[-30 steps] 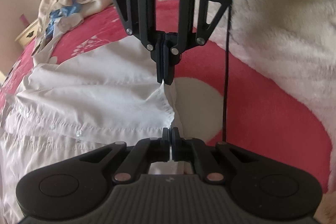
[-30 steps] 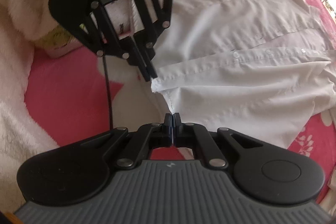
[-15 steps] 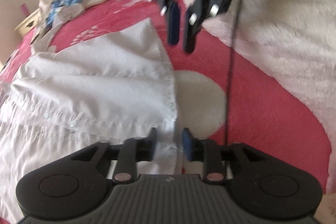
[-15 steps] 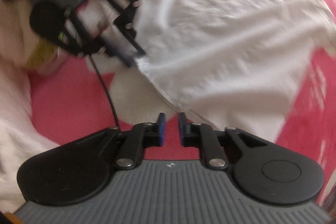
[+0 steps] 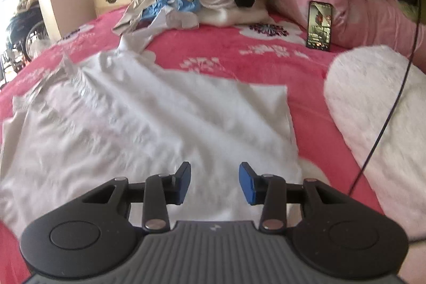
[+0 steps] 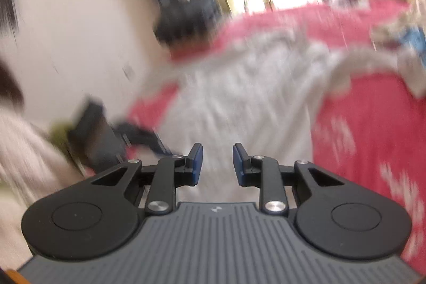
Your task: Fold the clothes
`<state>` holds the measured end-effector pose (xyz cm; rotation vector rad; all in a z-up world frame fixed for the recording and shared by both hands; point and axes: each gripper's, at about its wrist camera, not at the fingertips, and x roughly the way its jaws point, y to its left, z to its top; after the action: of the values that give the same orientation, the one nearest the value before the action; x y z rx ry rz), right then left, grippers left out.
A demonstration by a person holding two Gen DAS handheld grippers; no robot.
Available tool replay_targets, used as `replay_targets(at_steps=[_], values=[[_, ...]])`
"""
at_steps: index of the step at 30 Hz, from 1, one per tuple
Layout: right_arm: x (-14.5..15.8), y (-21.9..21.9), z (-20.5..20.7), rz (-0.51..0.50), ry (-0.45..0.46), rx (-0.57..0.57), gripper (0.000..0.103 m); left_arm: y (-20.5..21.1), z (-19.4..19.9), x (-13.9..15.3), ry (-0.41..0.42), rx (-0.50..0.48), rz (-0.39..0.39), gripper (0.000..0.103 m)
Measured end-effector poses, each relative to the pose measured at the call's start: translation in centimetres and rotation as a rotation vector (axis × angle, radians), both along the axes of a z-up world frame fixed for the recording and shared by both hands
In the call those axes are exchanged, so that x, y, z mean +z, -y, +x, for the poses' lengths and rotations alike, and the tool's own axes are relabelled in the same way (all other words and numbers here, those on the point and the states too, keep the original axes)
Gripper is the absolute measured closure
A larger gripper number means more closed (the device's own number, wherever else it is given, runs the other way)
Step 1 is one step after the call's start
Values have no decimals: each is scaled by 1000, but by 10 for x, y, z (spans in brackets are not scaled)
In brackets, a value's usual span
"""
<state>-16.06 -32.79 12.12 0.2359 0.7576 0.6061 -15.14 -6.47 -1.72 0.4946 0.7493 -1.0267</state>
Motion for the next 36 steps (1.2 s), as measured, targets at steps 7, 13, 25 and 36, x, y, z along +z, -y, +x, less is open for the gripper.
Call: replay_targets(at_steps=[7, 13, 25, 36], values=[[41, -10, 118, 201, 63, -79, 76, 35, 5, -35, -113, -83, -38, 70], [12, -42, 244, 127, -33, -177, 76, 46, 4, -67, -218, -132, -79, 72], [-142, -65, 437, -80, -210, -549, 76, 32, 37, -96, -495, -30, -302, 82], [-185, -68, 489, -133, -175, -578, 102, 24, 55, -111, -635, 13, -391, 82]])
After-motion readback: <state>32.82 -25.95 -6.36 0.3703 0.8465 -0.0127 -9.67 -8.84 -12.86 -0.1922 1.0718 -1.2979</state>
